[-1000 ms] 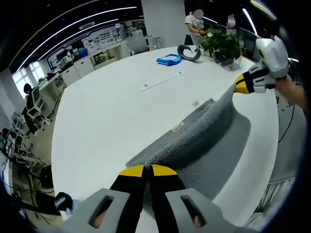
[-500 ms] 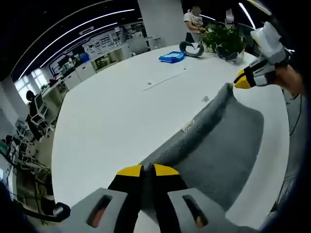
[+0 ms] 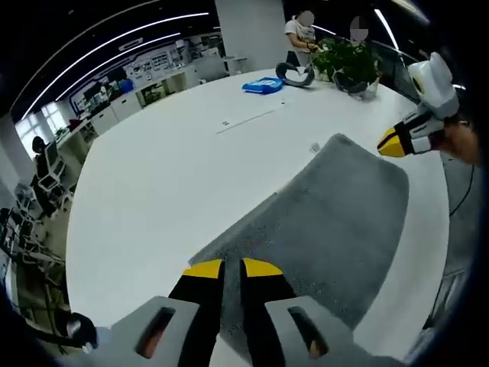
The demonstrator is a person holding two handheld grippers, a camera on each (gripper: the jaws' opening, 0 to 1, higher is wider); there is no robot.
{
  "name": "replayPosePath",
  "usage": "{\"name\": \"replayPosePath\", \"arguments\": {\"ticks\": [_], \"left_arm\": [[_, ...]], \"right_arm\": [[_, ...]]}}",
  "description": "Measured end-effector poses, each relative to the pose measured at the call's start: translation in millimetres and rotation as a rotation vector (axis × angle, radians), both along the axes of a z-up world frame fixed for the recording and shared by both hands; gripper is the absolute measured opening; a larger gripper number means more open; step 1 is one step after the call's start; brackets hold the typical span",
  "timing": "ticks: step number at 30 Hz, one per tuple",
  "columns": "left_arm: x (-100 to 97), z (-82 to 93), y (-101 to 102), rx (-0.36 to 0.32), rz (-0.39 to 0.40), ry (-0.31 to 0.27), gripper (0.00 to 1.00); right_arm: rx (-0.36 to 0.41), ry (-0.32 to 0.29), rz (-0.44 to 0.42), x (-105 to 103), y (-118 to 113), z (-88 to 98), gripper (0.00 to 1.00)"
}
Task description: Fold the towel on the table until its edges align and the towel forms a compact rectangular stack.
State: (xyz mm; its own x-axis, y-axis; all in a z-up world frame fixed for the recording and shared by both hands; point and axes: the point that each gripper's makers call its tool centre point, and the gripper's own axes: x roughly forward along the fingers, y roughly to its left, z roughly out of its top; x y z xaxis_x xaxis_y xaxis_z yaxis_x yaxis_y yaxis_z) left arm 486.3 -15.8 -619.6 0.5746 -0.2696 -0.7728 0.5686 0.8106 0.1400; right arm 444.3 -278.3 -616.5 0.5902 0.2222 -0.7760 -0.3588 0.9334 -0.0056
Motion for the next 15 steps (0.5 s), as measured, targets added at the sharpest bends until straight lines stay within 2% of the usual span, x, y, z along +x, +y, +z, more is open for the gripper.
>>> {"name": "replayPosePath", "arguments": {"ticks": [4, 8, 10, 12, 15], "left_arm": [[-8.9, -14.5, 0.2, 0.01, -0.005, 0.058, 0.04], [-18.5, -26.8, 0.1, 0.017, -0.012, 0.084, 0.03], [-21.4, -29.1, 0.2, 0.021, -0.016, 0.076, 0.02], [-20.6, -28.9, 0.4, 0.018, -0.013, 0.058, 0.02], [-21.8, -30.9, -0.6, 0.005, -0.006, 0.05, 0.01]], "right_arm": [[0.018, 0.037, -0.007, -15.3, 5.7, -8.2, 0.0], [0.014, 0.073, 0.0, -30.4, 10.3, -18.2, 0.0], [-0.008, 0.097, 0.012, -37.5, 10.3, -25.0, 0.0], [-0.011, 0.15, 0.021, -46.3, 12.2, -32.4, 0.0], [-0.037, 0.173, 0.029, -50.0, 11.3, -38.8, 0.0]]}}
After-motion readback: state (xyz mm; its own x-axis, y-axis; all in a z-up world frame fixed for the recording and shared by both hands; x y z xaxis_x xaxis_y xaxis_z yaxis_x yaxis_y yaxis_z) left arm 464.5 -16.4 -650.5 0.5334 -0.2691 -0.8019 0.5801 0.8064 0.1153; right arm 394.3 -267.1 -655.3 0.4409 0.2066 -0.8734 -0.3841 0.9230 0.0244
